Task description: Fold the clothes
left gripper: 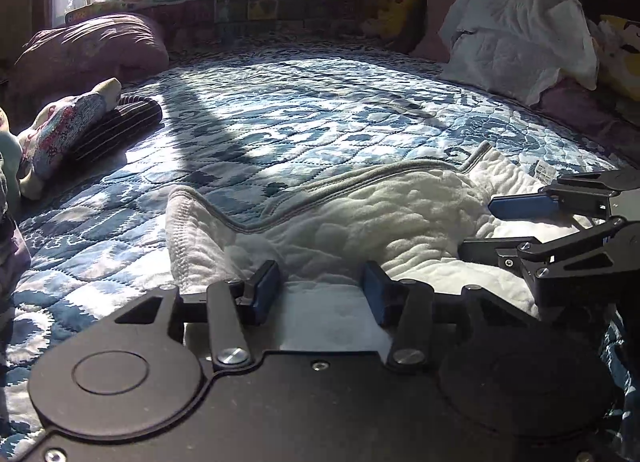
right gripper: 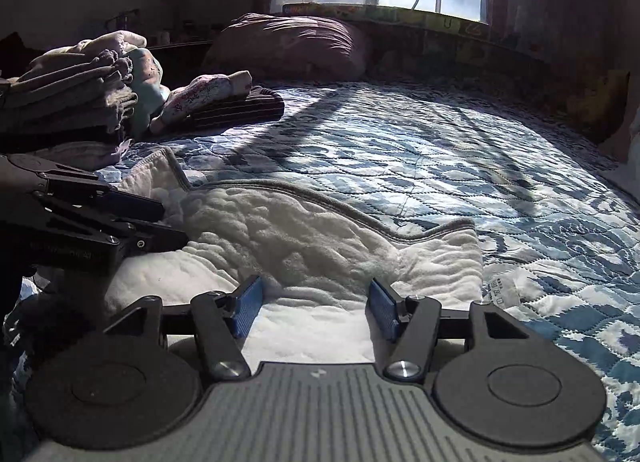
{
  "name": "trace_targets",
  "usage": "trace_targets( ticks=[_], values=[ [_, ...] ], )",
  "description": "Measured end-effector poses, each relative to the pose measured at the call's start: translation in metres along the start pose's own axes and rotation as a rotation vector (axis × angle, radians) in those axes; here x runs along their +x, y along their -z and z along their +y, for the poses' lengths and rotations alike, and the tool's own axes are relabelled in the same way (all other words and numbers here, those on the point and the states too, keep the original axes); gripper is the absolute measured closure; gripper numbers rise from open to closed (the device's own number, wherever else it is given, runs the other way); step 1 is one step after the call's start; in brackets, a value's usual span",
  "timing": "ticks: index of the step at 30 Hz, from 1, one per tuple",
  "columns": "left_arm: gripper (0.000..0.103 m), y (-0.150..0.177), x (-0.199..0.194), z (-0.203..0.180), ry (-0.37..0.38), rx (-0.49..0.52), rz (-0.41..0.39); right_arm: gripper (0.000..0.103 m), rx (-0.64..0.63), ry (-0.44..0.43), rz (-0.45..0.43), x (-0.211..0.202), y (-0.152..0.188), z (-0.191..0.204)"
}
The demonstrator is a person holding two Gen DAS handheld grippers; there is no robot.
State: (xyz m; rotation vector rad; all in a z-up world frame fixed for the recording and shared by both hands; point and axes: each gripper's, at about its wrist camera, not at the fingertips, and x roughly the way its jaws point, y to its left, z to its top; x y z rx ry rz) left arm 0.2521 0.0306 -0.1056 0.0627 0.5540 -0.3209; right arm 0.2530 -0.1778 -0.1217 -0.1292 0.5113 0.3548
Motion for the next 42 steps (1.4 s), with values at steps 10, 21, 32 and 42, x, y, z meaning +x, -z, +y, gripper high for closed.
trace_targets(
  ticks=[10,21,32,42],
  values=[
    [0.051,0.010,0.020,0.039,-0.027,-0.108,0.048,0.032,0.216,-0.056,0.046,0.028,0.011,-0.063],
    [0.047,0.023,-0.048,0.097,0.009,-0.567,-0.133,0.032,0.702,-0.075,-0.084,-0.026,0.044,-0.110],
    [0.032,0.057,-0.047,0.103,0.107,-0.956,-0.038,0.023,0.921,-0.177,-0.044,-0.032,0.081,-0.099],
    [0.080,0.067,-0.039,0.071,0.213,-1.007,-0.085,0.071,1.062,-0.206,-0.067,-0.027,0.086,-0.080]
  ],
)
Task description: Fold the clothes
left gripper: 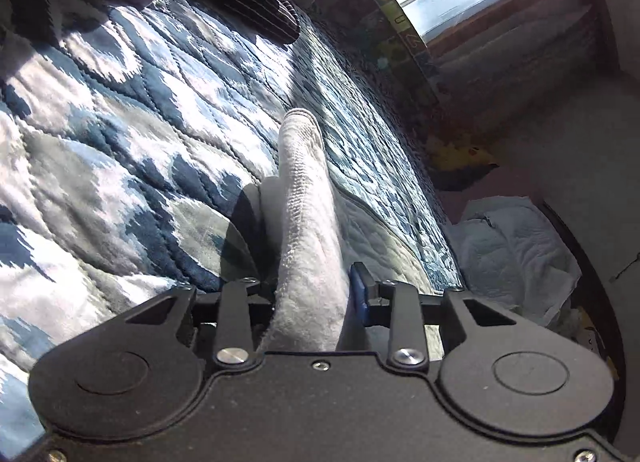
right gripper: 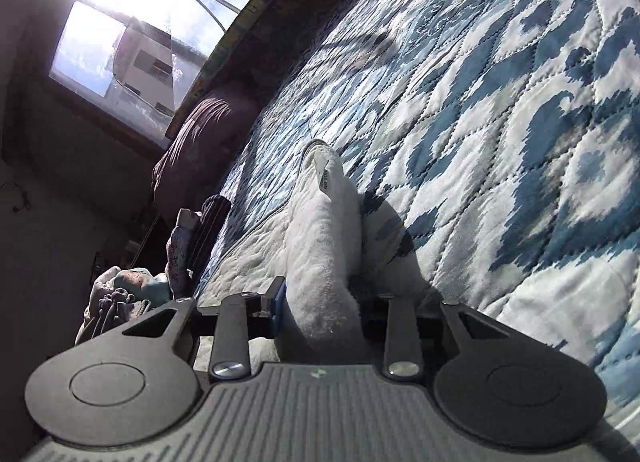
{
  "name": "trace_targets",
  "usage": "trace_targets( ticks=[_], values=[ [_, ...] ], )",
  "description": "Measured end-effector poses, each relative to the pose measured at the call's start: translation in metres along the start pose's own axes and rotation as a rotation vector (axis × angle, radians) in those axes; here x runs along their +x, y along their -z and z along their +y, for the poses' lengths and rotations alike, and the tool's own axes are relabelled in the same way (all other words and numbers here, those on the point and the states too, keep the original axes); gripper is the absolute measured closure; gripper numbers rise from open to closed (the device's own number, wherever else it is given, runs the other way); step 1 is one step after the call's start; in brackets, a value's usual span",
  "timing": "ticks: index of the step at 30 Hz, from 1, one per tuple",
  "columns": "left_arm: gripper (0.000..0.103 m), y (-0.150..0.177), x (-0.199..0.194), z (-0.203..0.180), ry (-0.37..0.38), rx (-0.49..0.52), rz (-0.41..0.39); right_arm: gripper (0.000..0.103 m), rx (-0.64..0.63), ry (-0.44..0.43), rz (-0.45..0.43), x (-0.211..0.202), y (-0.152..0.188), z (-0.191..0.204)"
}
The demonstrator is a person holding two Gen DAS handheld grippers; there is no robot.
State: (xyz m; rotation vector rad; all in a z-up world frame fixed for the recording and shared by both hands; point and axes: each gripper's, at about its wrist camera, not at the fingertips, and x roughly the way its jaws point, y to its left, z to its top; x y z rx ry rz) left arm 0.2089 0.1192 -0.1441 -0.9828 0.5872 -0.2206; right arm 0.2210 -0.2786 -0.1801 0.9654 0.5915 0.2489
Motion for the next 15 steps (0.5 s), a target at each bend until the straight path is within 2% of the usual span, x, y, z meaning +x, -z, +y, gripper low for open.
trace_targets(
  ticks=[3,5,8,10,15],
  values=[
    [0.082,-0.006,-0.029,0.004,0.079,-0.095,-0.037,0.071,0.037,-0.096,-0.004,-0.011,0.006,0.016],
    [0.082,-0.005,-0.063,0.008,0.140,-0.169,-0.081,0.071,0.057,-0.163,0.002,-0.015,0.012,0.031],
    [0.082,0.000,-0.109,0.021,0.163,-0.238,-0.140,0.071,0.082,-0.259,0.045,-0.013,0.026,0.058],
    [0.082,0.004,-0.139,0.037,0.163,-0.300,-0.170,0.071,0.065,-0.291,0.092,-0.006,0.036,0.077],
    [0.083,-0.021,-0.203,0.054,0.202,-0.388,-0.256,0.071,0.092,-0.408,0.194,0.027,0.060,0.127]
  ],
)
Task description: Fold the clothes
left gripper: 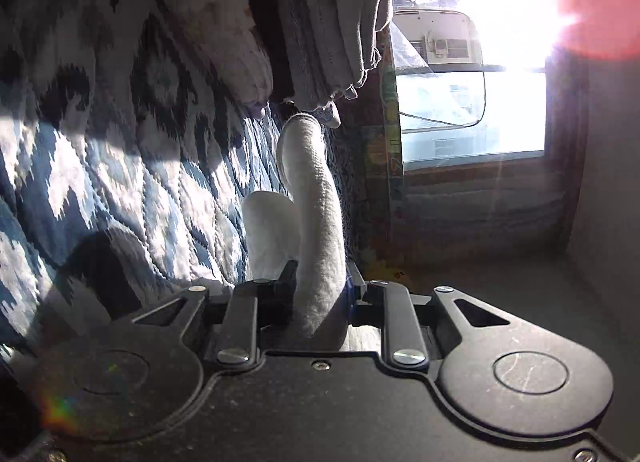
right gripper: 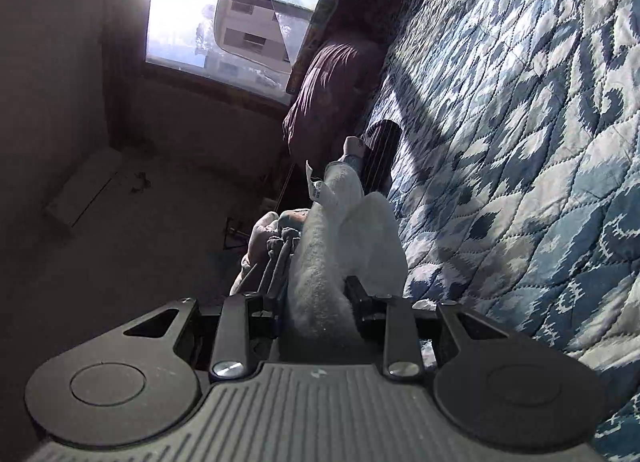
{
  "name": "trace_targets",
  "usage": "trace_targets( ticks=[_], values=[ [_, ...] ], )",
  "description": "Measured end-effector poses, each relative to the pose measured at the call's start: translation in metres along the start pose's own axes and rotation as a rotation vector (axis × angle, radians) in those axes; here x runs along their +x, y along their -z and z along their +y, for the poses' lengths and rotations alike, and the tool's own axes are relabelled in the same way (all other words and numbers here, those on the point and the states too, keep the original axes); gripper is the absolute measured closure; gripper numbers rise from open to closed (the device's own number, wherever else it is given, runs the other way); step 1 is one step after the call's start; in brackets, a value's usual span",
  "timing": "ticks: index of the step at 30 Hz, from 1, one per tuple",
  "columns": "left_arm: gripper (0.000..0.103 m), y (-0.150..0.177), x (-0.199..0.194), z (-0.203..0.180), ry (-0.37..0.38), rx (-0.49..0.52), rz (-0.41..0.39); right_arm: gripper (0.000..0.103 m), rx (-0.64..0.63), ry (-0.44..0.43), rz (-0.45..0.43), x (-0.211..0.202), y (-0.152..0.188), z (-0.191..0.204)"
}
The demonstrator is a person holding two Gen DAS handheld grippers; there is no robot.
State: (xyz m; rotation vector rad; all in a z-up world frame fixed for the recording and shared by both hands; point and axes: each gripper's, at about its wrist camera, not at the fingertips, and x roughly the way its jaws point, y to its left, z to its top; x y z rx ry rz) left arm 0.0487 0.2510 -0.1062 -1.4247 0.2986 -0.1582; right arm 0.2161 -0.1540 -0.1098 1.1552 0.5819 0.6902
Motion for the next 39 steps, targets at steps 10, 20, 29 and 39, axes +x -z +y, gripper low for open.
trace_targets(
  ticks=[10,20,29,39],
  values=[
    [0.082,-0.136,-0.046,-0.120,0.232,0.161,-0.211,0.072,-0.013,-0.375,0.098,0.162,-0.022,0.118],
    [0.081,-0.249,0.009,-0.089,-0.169,0.265,-0.322,0.074,0.071,-0.044,0.109,0.326,-0.036,0.079],
    [0.057,-0.196,-0.015,-0.137,-0.278,0.751,-0.484,0.073,-0.669,-0.024,0.042,0.289,0.002,0.153],
    [0.053,-0.215,0.157,-0.100,-0.610,1.201,-0.156,0.054,-0.914,0.159,0.297,0.387,0.039,0.163]
  ],
)
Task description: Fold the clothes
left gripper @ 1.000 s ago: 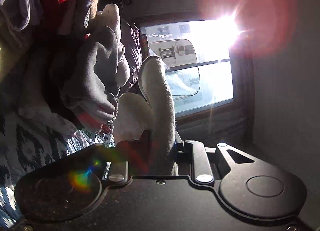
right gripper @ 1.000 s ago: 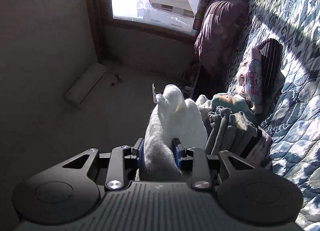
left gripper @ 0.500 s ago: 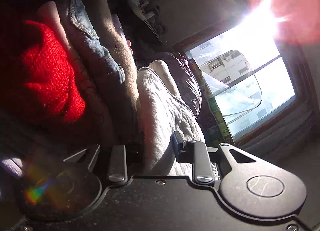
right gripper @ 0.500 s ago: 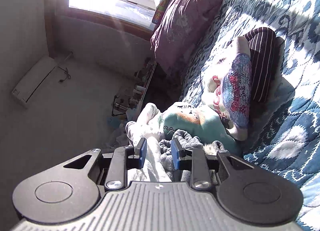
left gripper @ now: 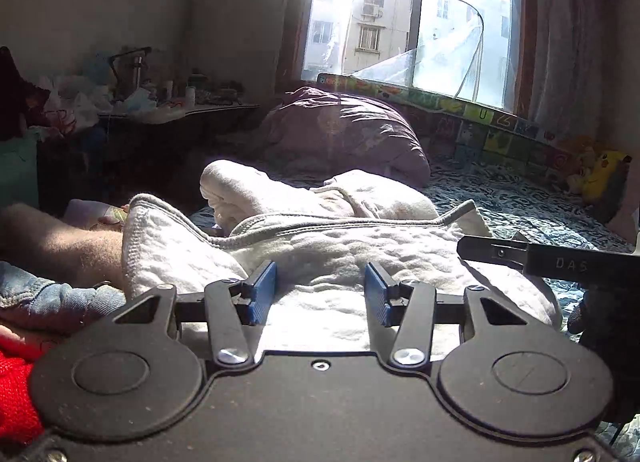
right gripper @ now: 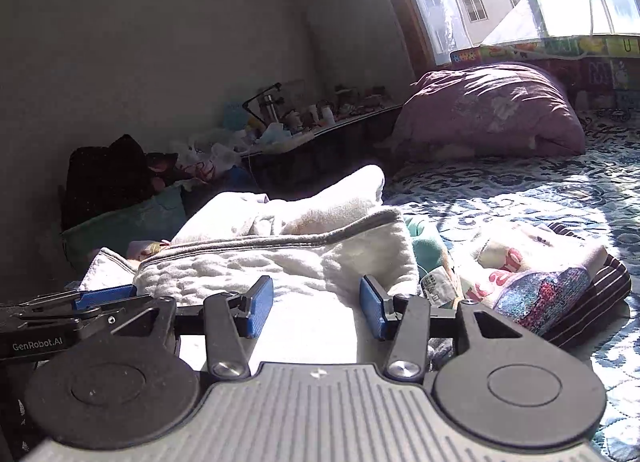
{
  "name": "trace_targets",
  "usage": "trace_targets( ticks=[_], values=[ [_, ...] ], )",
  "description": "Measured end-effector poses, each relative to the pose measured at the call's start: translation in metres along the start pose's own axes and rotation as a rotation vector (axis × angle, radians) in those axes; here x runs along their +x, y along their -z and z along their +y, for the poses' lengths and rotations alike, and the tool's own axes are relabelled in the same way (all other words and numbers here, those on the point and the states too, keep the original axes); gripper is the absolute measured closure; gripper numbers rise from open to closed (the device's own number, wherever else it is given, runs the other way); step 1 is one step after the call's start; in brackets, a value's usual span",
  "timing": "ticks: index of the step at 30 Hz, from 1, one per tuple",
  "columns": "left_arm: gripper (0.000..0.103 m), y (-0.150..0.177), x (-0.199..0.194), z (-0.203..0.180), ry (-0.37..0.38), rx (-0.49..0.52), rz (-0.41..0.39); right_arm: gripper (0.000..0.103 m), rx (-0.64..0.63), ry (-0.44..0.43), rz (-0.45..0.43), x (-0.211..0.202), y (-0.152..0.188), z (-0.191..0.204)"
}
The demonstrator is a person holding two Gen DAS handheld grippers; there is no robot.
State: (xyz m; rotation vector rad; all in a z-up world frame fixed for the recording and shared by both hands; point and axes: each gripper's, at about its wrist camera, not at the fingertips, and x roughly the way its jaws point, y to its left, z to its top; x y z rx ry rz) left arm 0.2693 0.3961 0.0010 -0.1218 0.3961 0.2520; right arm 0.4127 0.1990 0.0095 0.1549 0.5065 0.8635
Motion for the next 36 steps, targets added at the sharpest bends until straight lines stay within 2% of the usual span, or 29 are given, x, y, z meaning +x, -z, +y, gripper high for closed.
trace_targets(
  ticks=[1,6,8,10,12,13,14,15,18,21,22,25,30,33,36],
  values=[
    [0.053,0.007,0.003,0.001,0.004,0.003,0.012,0.055,0.005,0.010,0.040,0.012,0.004,-0.003],
    [0.052,0.012,0.005,0.000,-0.016,-0.020,0.048,0.056,-0.020,0.040,0.069,0.029,0.011,0.001],
    [0.052,0.012,-0.003,0.000,-0.022,-0.035,0.062,0.055,-0.005,0.049,0.093,0.024,0.003,0.005],
    [0.050,0.005,-0.020,-0.002,-0.026,-0.028,0.066,0.055,0.040,0.050,0.066,0.003,-0.009,0.007],
    [0.045,-0.003,-0.041,-0.004,-0.021,-0.045,0.057,0.033,0.137,0.033,0.032,-0.035,-0.010,0.005],
    [0.034,-0.006,-0.054,-0.004,-0.014,-0.071,0.045,0.008,0.181,0.022,0.025,-0.054,-0.008,0.005],
    [0.017,-0.004,-0.079,-0.002,-0.004,-0.115,0.001,0.001,0.217,0.010,0.025,-0.073,-0.004,0.004],
    [0.013,0.000,-0.100,0.000,0.007,-0.148,-0.034,0.001,0.225,0.014,0.044,-0.090,0.005,0.003],
    [0.009,0.016,-0.138,0.000,0.017,-0.215,-0.028,0.001,0.184,0.141,0.119,-0.149,0.044,0.006],
    [0.001,0.042,-0.159,-0.013,0.017,-0.284,0.075,0.001,0.190,0.230,0.175,-0.197,0.085,0.004],
    [0.001,0.051,-0.164,-0.018,0.020,-0.290,0.111,0.001,0.171,0.288,0.192,-0.213,0.100,0.004],
    [0.001,0.082,-0.178,-0.045,0.027,-0.272,0.201,0.001,0.150,0.417,0.236,-0.256,0.134,0.002],
    [0.001,0.127,-0.194,-0.103,0.039,-0.256,0.328,0.001,0.177,0.578,0.254,-0.326,0.175,0.001],
    [0.001,0.152,-0.199,-0.149,0.096,-0.226,0.395,0.000,0.154,0.656,0.245,-0.361,0.192,0.006],
    [0.001,0.171,-0.204,-0.202,0.127,-0.151,0.447,0.000,0.160,0.720,0.249,-0.395,0.208,0.004]
  ],
)
